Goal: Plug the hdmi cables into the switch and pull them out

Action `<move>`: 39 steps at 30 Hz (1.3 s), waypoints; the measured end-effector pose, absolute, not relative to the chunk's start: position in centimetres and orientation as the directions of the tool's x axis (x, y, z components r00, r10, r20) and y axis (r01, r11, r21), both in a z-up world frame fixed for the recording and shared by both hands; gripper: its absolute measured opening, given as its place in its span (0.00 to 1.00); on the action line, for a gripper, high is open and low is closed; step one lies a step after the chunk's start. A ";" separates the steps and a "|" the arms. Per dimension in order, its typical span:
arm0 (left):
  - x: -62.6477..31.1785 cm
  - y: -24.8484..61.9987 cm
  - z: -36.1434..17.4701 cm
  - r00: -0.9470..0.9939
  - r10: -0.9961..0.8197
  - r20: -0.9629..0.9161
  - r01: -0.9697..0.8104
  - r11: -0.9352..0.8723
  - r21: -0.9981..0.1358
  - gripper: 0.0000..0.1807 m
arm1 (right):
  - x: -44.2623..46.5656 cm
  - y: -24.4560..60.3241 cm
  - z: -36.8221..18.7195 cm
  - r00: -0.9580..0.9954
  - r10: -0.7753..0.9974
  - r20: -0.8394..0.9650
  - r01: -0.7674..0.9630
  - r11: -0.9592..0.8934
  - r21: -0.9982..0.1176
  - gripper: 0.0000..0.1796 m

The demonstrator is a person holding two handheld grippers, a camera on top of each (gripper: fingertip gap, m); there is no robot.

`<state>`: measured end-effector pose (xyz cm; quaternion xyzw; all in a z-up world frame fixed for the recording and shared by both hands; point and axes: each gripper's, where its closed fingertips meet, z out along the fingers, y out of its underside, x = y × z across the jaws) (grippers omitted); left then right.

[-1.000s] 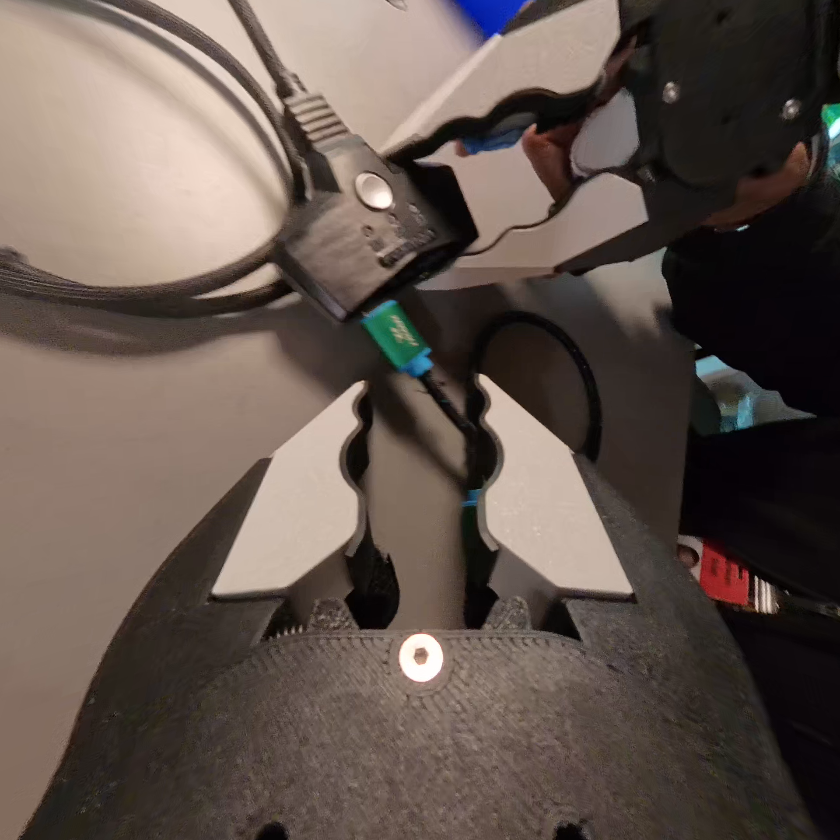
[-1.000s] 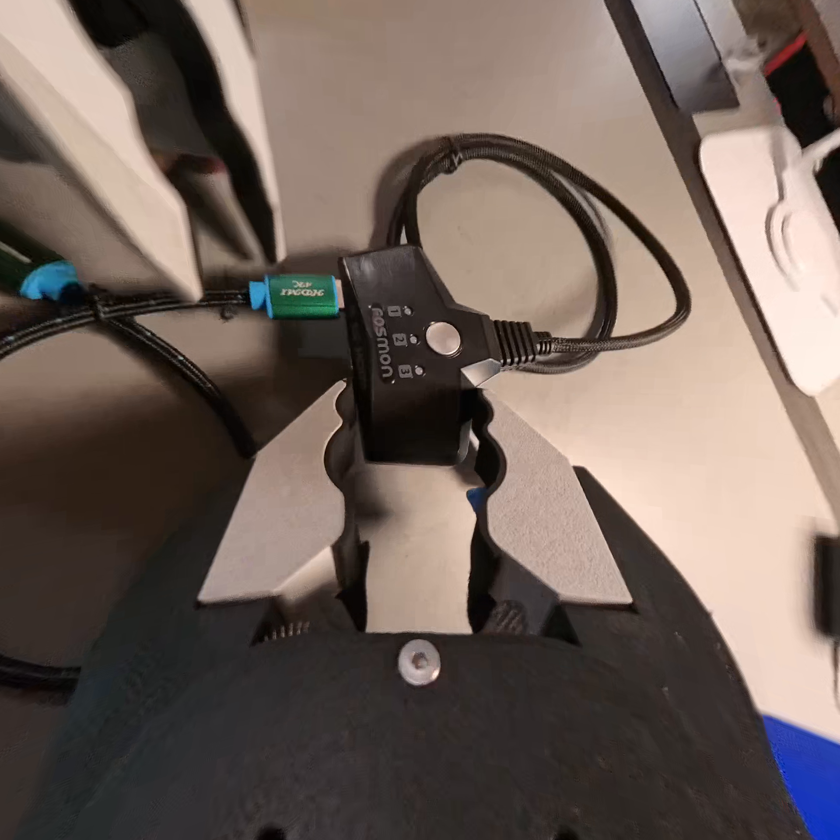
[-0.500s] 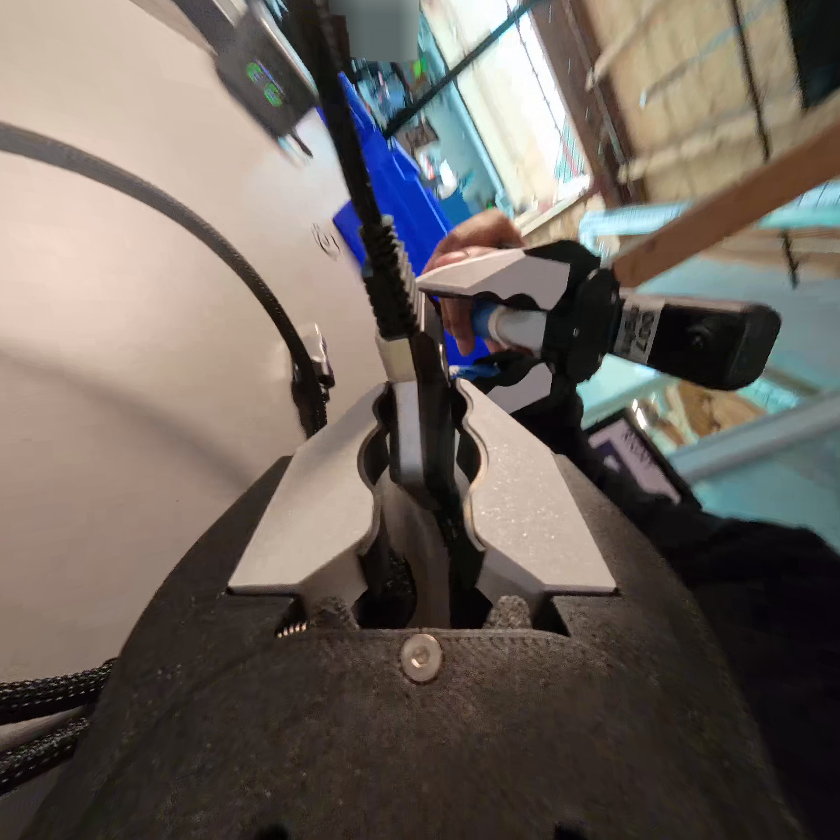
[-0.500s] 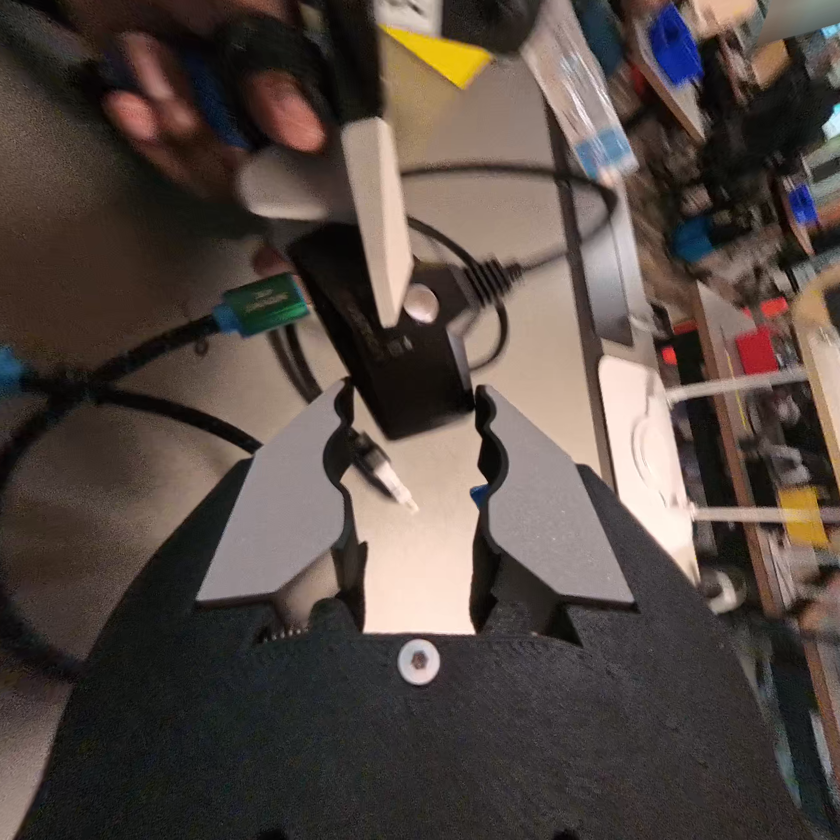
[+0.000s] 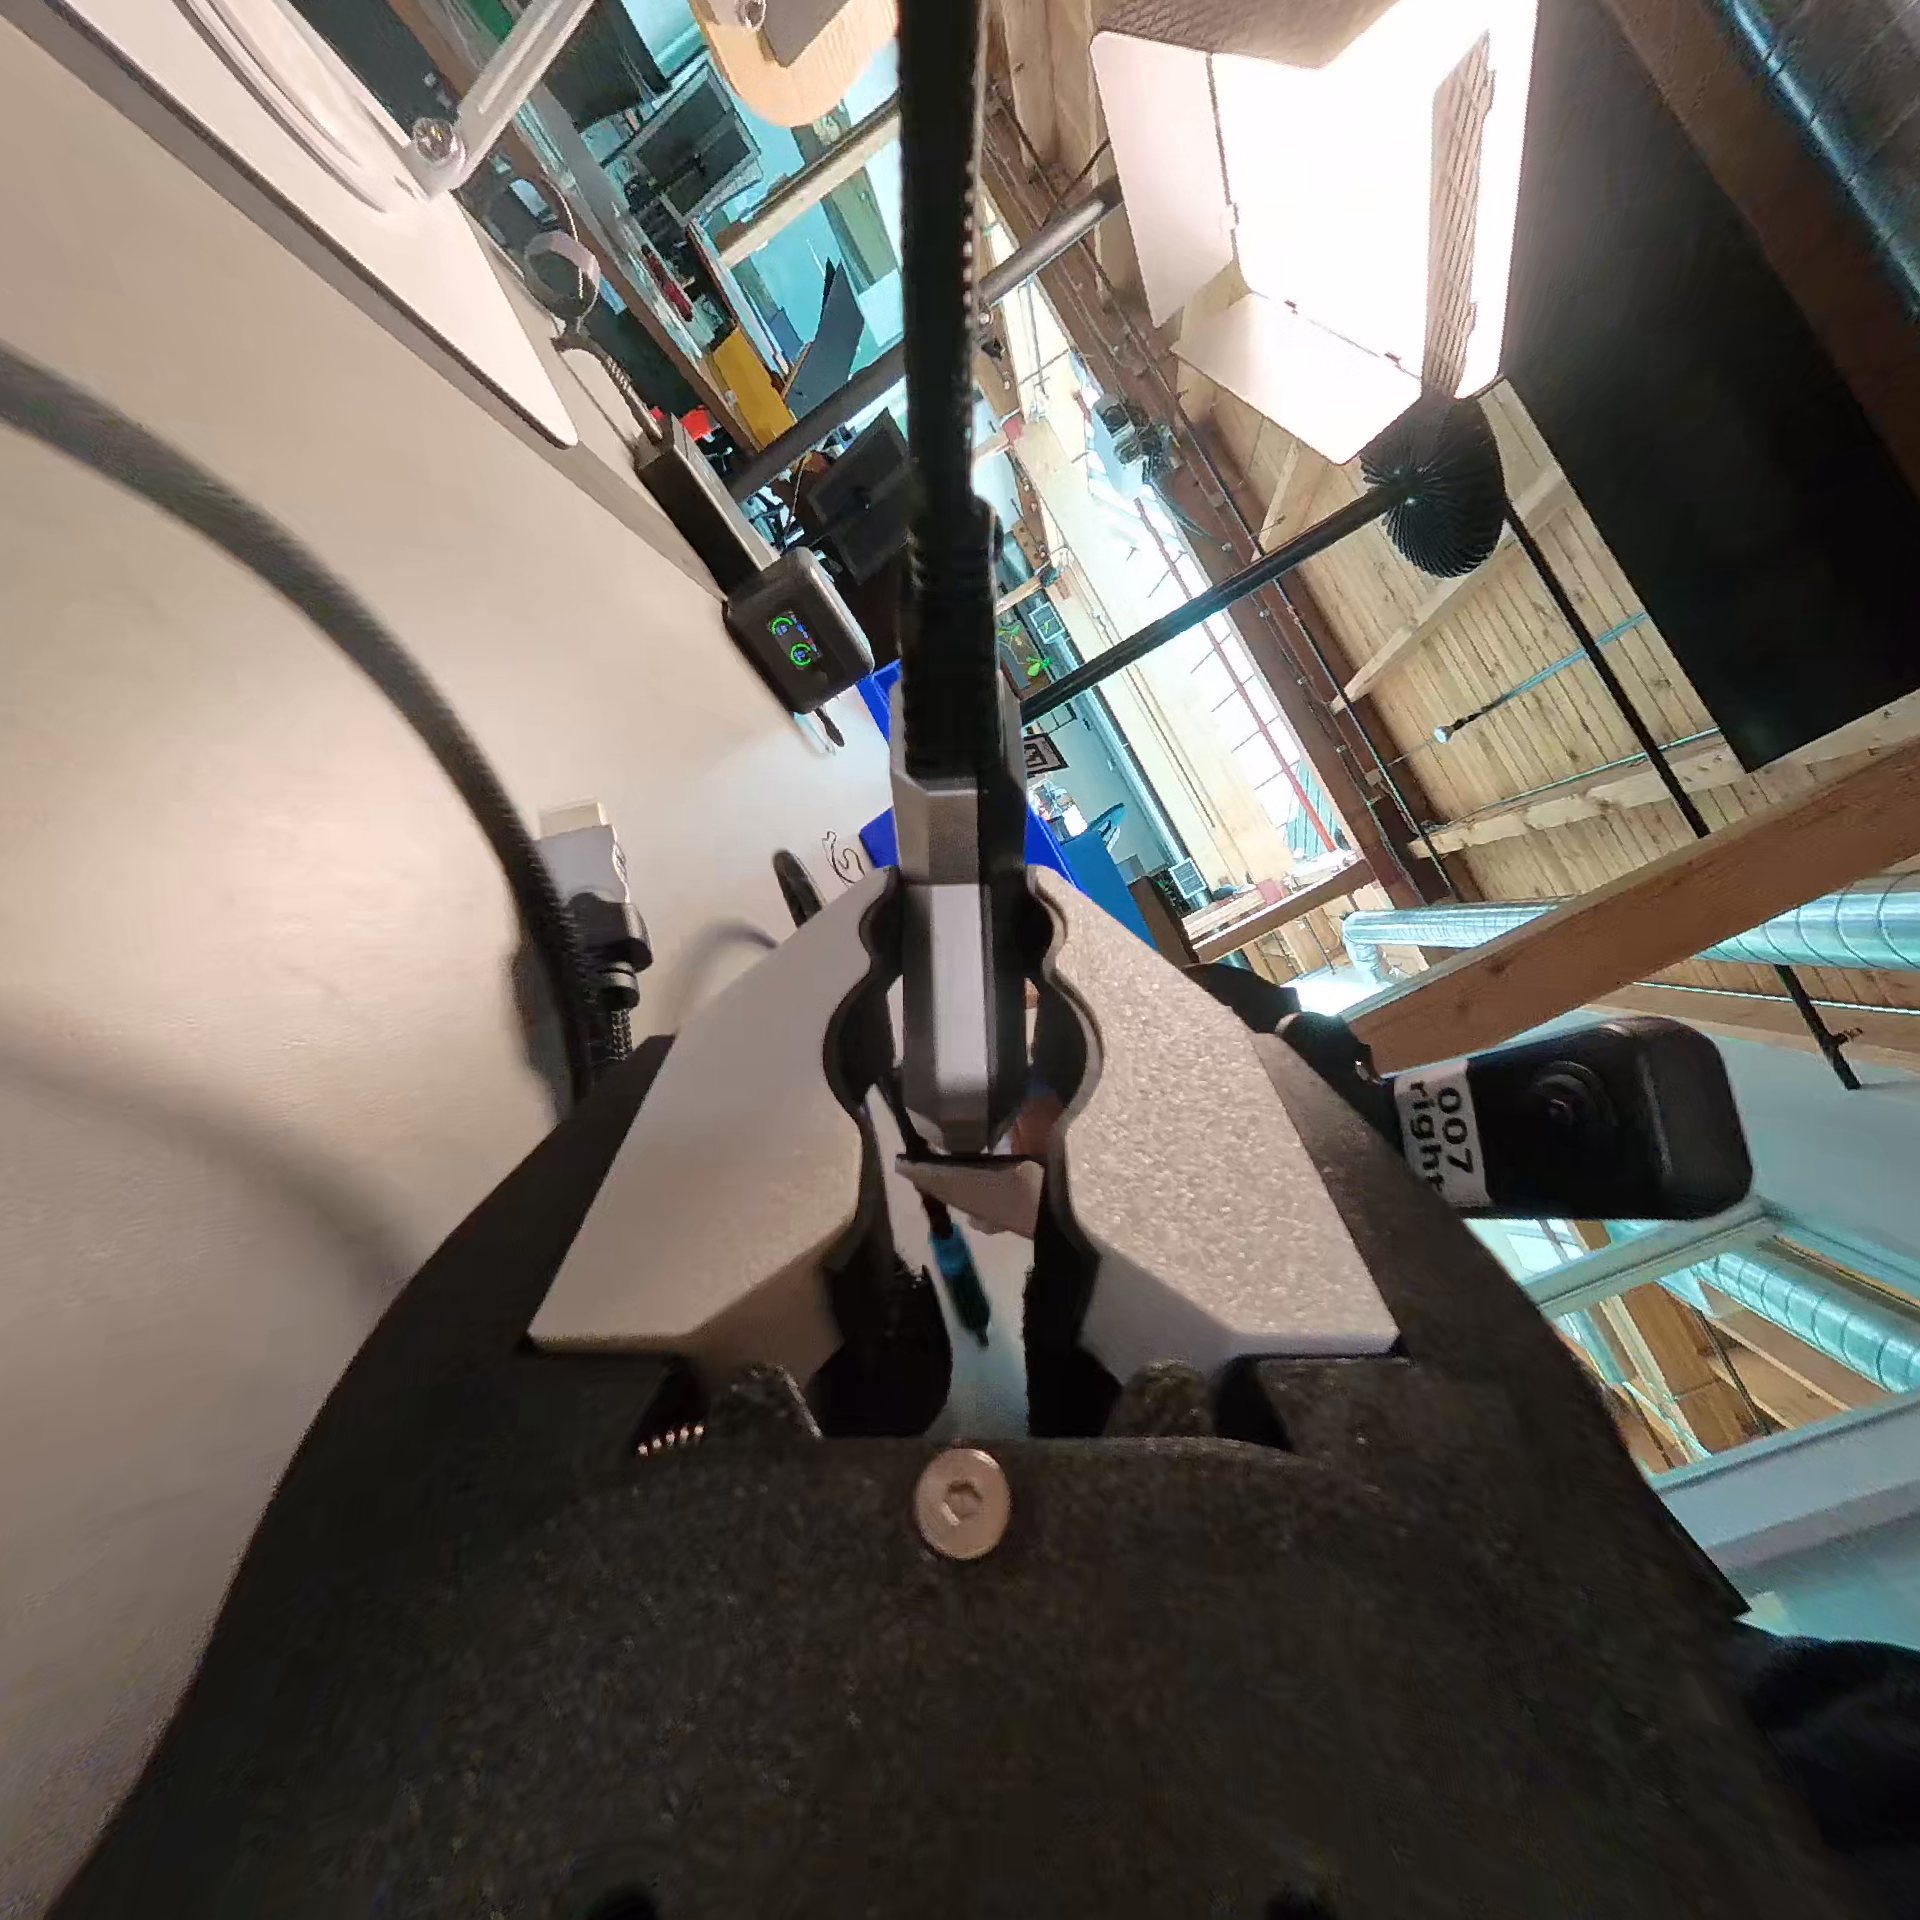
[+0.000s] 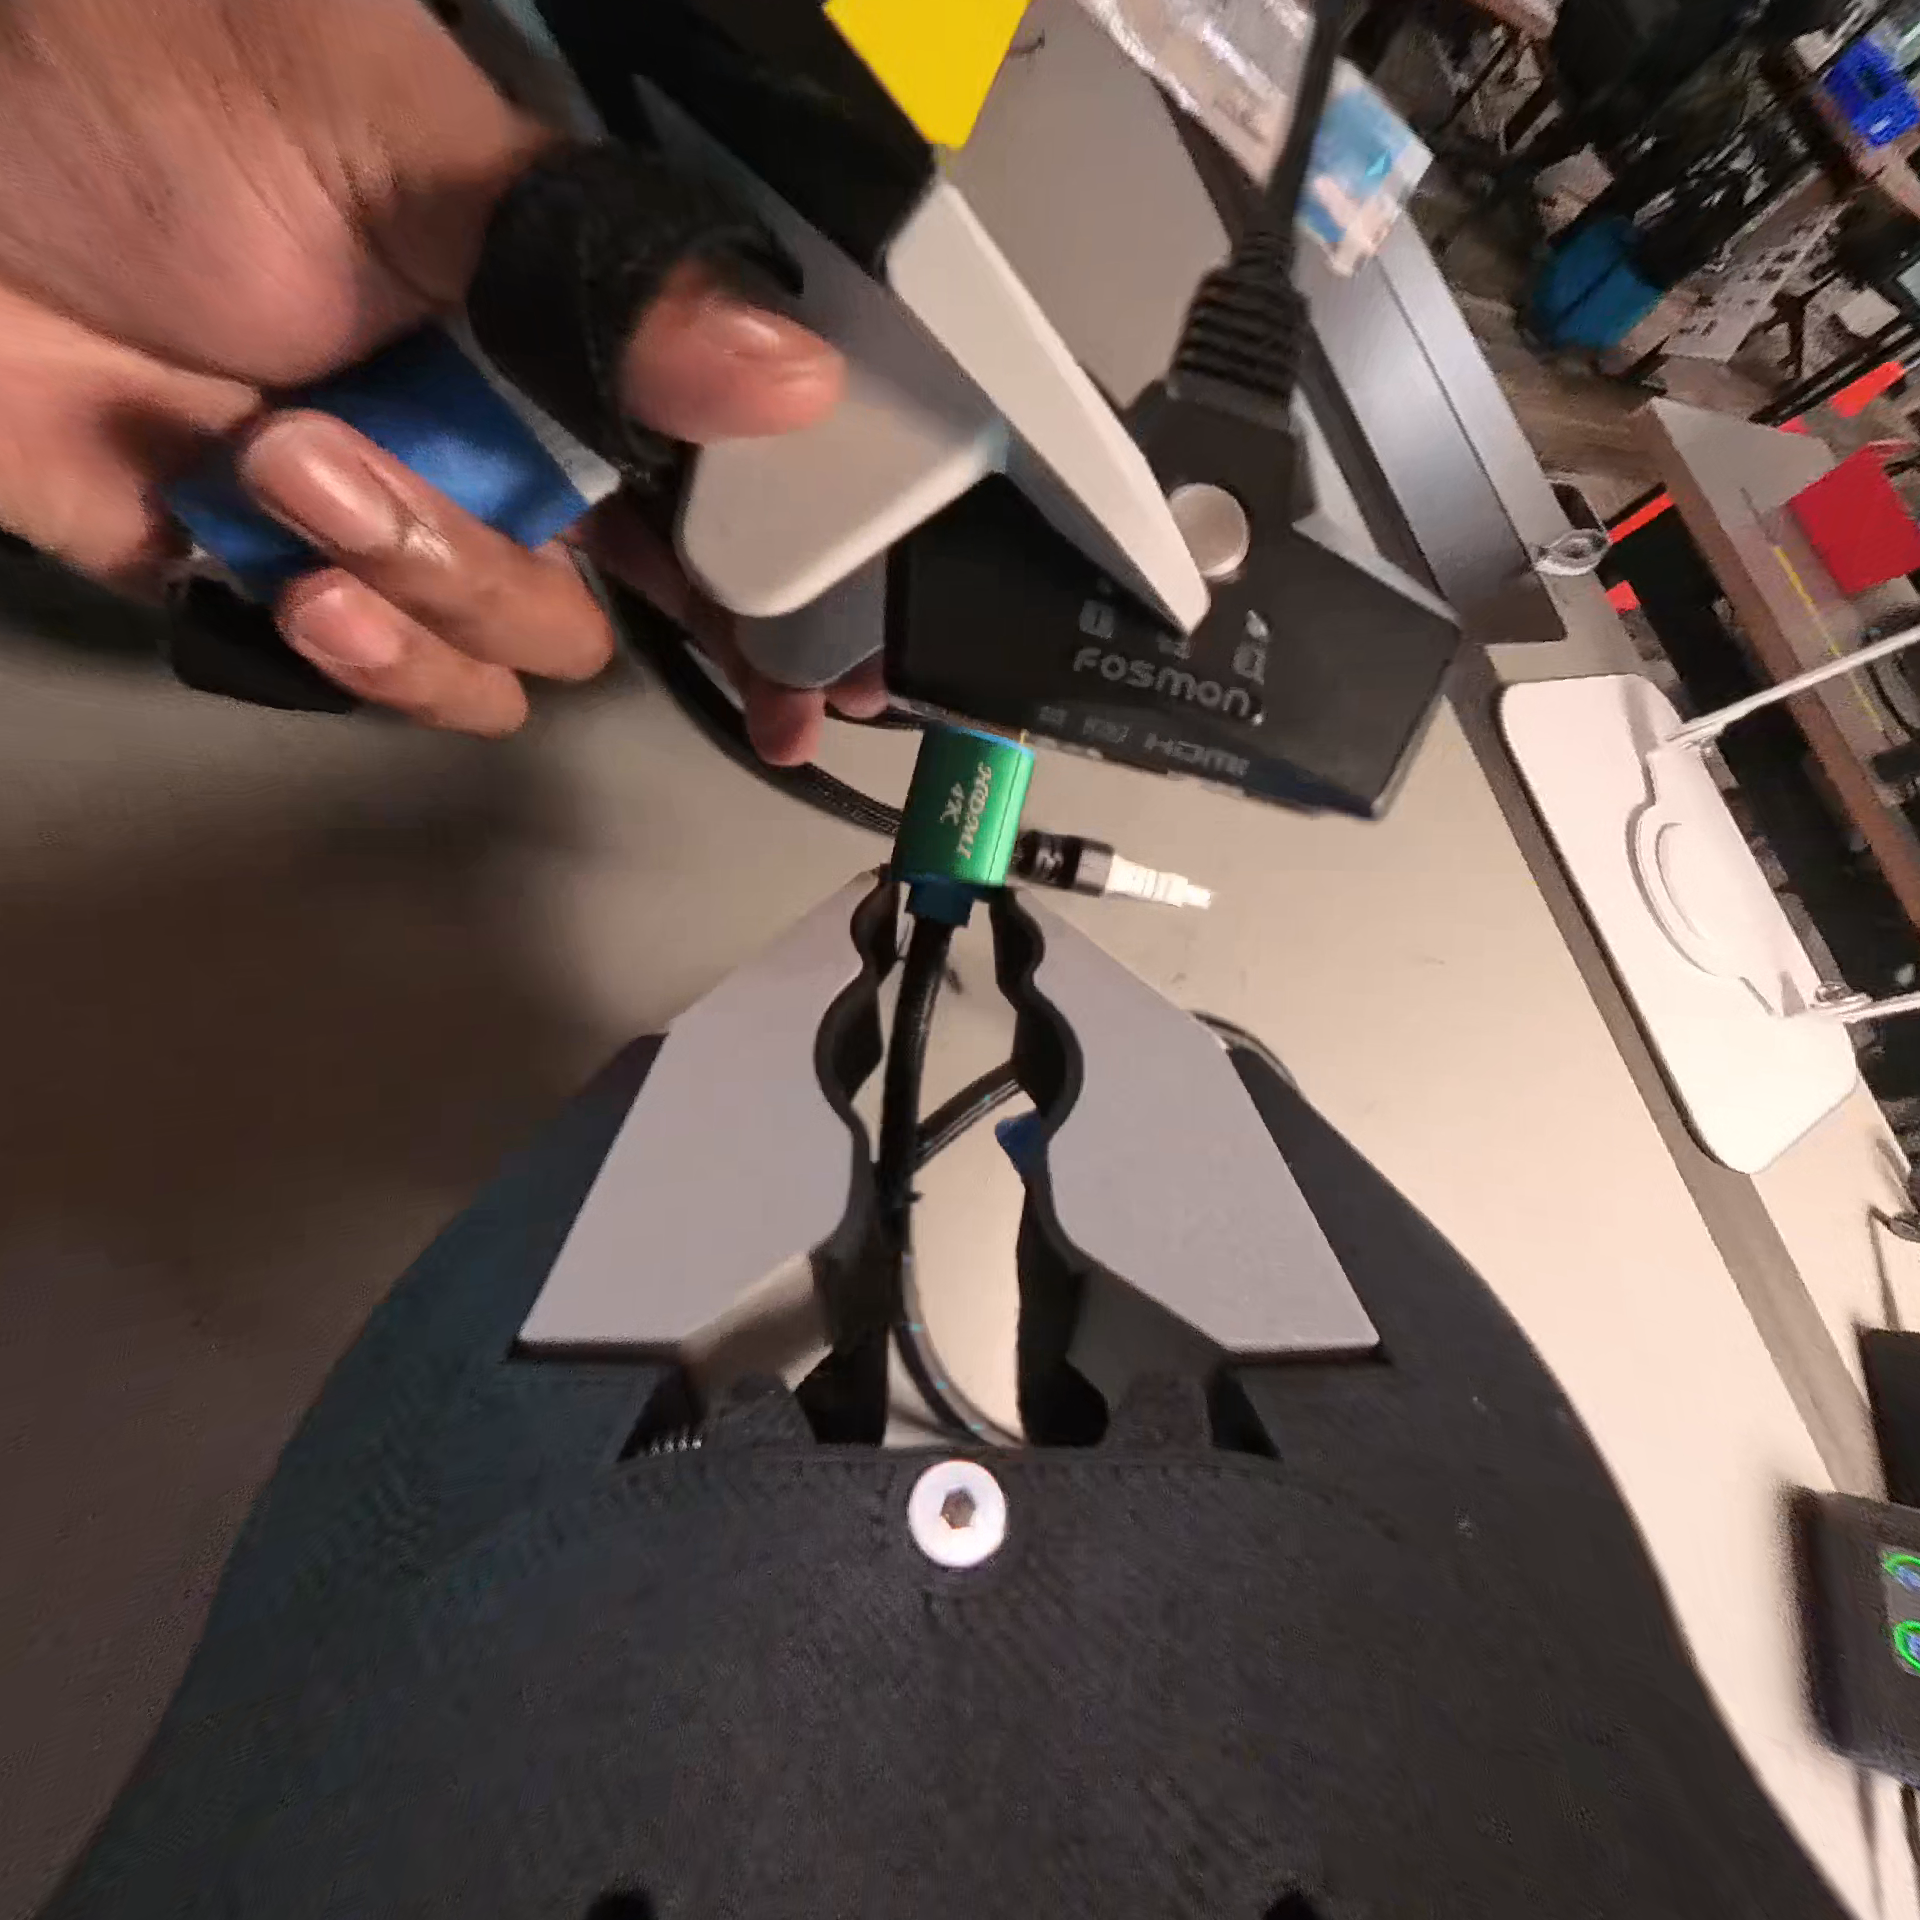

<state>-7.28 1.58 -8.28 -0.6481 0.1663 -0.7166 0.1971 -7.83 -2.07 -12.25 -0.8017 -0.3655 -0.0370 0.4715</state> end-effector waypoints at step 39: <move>-7.4 2.1 -8.5 -0.036 -0.529 0.848 0.090 -0.847 -0.524 0.12 | -7.1 -2.9 -12.0 0.748 0.510 0.424 0.595 -0.231 -0.770 0.04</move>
